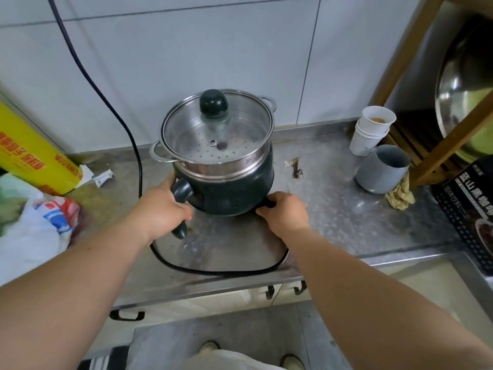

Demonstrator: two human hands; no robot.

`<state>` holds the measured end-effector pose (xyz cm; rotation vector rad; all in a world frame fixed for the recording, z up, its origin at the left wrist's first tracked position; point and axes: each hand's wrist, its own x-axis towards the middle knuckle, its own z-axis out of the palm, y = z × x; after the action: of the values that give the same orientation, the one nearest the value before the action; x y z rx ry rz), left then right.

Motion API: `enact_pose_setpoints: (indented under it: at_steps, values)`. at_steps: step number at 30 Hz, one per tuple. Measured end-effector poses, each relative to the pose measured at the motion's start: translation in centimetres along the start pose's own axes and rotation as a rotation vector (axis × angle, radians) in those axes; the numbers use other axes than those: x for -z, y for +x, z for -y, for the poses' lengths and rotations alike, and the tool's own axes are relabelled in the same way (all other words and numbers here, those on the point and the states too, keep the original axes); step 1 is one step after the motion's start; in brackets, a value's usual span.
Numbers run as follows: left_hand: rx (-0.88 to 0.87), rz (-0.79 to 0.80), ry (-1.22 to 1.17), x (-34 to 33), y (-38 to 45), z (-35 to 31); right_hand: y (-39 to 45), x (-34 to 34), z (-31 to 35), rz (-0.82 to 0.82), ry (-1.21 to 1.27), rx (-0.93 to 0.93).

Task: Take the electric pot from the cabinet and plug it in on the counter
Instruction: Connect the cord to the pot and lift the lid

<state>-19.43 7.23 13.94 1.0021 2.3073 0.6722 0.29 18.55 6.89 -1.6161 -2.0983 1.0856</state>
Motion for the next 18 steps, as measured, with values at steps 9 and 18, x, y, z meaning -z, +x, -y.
enact_pose_setpoints:
  at_steps: [9, 18]
  values:
    - [-0.003, -0.009, -0.085, 1.1, 0.6, 0.6, -2.6, 2.7, 0.2, 0.015, 0.086, -0.052]
    - [-0.051, -0.113, 0.003, 0.9, 1.4, 0.9, -1.9, 7.5, 4.6, -0.271, 0.466, -0.045]
